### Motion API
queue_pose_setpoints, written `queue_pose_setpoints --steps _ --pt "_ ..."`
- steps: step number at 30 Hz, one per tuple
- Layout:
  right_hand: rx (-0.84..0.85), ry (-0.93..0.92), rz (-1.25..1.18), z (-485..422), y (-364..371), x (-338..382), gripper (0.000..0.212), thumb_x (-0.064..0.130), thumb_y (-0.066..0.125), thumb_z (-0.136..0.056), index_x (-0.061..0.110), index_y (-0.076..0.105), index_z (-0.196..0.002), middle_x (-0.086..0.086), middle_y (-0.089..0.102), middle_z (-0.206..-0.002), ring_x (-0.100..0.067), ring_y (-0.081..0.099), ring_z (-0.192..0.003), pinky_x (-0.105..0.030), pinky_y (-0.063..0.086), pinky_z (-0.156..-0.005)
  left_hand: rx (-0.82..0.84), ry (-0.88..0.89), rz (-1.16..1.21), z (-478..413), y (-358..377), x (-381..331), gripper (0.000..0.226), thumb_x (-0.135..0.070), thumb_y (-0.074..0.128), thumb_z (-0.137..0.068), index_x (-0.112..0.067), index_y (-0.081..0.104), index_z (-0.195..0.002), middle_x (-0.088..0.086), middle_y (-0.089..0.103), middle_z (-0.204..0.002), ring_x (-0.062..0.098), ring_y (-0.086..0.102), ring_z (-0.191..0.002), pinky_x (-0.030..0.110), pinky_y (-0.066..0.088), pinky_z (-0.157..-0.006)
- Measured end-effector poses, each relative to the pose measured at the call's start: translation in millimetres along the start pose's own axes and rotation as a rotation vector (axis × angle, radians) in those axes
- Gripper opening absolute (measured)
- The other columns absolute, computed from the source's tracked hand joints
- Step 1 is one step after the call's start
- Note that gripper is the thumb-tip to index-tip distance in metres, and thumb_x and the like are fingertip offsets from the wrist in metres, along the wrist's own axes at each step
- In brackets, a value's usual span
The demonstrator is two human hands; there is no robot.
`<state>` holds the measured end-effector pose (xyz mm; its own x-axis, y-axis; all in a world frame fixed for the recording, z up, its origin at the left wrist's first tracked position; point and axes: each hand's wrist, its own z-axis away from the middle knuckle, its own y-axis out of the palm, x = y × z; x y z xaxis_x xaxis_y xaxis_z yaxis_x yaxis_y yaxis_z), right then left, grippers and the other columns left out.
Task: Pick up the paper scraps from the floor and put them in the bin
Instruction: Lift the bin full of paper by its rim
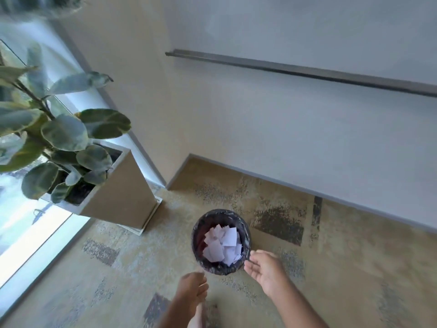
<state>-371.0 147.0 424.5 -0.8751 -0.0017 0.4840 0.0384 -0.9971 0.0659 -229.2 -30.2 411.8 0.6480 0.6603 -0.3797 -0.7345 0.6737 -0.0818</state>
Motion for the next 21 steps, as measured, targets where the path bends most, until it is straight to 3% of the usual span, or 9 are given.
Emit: queue_pose_setpoints --steps 2,5,8,9,11,13,15,17,21 --pt "-0.037 0.036 0.033 -16.9 7.3 -1.9 0.039 -0.01 0.062 -0.099 -0.007 0.057 -0.138 -0.027 0.071 -0.11 -0.036 0.072 -0.089 -0.043 0.066 -0.072 -0.018 -0.026 0.0 -19.8 0.6 -10.6 0.011 0.0 0.056 -0.103 -0.001 0.064 -0.096 0.014 0.058 -0.076 0.024 0.055 -0.066 0.032 0.042 -0.064" --pt "-0.082 0.088 0.093 -49.8 21.7 -8.7 0.041 -0.008 0.066 -0.099 -0.004 0.054 -0.139 -0.026 0.07 -0.112 -0.037 0.071 -0.093 -0.05 0.064 -0.084 -0.043 -0.068 -0.018 -63.9 1.1 -19.6 0.02 0.008 0.057 -0.102 0.0 0.06 -0.084 0.015 0.057 -0.078 0.025 0.056 -0.069 0.033 0.044 -0.066" --pt "-0.144 0.148 0.153 -91.9 36.9 -22.2 0.025 -0.007 0.067 -0.099 -0.006 0.057 -0.122 -0.036 0.067 -0.111 -0.031 0.061 -0.074 -0.068 0.054 -0.104 -0.051 -0.12 -0.016 -107.4 2.5 -23.9 0.014 0.004 0.063 -0.1 -0.004 0.055 -0.093 0.014 0.057 -0.083 0.025 0.054 -0.07 0.033 0.045 -0.067" --pt "-0.167 0.184 0.173 -106.3 43.3 -27.2 0.024 -0.005 0.067 -0.1 -0.007 0.058 -0.122 -0.034 0.067 -0.108 -0.029 0.058 -0.072 -0.068 0.052 -0.106 -0.083 -0.148 -0.008 -129.3 0.2 -21.6 0.019 0.002 0.068 -0.097 -0.005 0.051 -0.094 0.013 0.055 -0.079 0.024 0.05 -0.066 0.031 0.042 -0.064" --pt "-0.205 0.245 0.198 -133.8 53.9 -38.8 0.037 0.001 0.075 -0.097 -0.003 0.058 -0.13 -0.027 0.066 -0.114 -0.031 0.061 -0.083 -0.06 0.056 -0.103 -0.086 -0.147 0.006 -164.6 -4.5 -18.9 0.03 -0.001 0.077 -0.09 -0.004 0.048 -0.089 0.012 0.051 -0.066 0.022 0.046 -0.056 0.03 0.039 -0.059" --pt "-0.238 0.3 0.191 -157.5 63.5 -46.1 0.044 0.005 0.081 -0.093 -0.001 0.058 -0.13 -0.023 0.064 -0.124 -0.035 0.061 -0.093 -0.057 0.056 -0.103 -0.079 -0.162 -0.018 -202.5 -5.8 -14.3 0.024 -0.004 0.081 -0.082 0.004 0.059 -0.078 0.014 0.058 -0.054 0.024 0.052 -0.054 0.037 0.046 -0.062" --pt "-0.293 0.365 0.21 -176.2 71.3 -51.1 0.052 0.007 0.084 -0.09 -0.002 0.056 -0.134 -0.024 0.063 -0.125 -0.037 0.061 -0.094 -0.058 0.056 -0.102 -0.076 -0.142 -0.047 -242.8 -9.0 -1.5 0.021 -0.015 0.088 -0.067 -0.001 0.072 -0.066 0.014 0.067 -0.054 0.031 0.065 -0.063 0.046 0.058 -0.073" --pt "-0.351 0.42 0.23 -191.9 73.5 -54.5 0.05 0.007 0.086 -0.089 -0.005 0.06 -0.13 -0.022 0.065 -0.123 -0.041 0.064 -0.1 -0.059 0.058 -0.102 -0.062 -0.094 -0.112 -268.7 -14.8 6.3 0.036 -0.031 0.085 -0.045 -0.005 0.075 -0.068 0.016 0.074 -0.064 0.037 0.075 -0.07 0.057 0.066 -0.08" --pt "-0.376 0.475 0.25 -197.4 93.4 -36.7 0.035 0.005 0.084 -0.091 -0.007 0.065 -0.118 -0.025 0.07 -0.113 -0.045 0.069 -0.098 -0.056 0.061 -0.082 -0.126 -0.068 -0.196 -244.3 -11.8 -36.4 0.03 -0.022 0.087 -0.074 -0.012 0.065 -0.091 0.017 0.076 -0.077 0.036 0.078 -0.067 0.054 0.067 -0.065"
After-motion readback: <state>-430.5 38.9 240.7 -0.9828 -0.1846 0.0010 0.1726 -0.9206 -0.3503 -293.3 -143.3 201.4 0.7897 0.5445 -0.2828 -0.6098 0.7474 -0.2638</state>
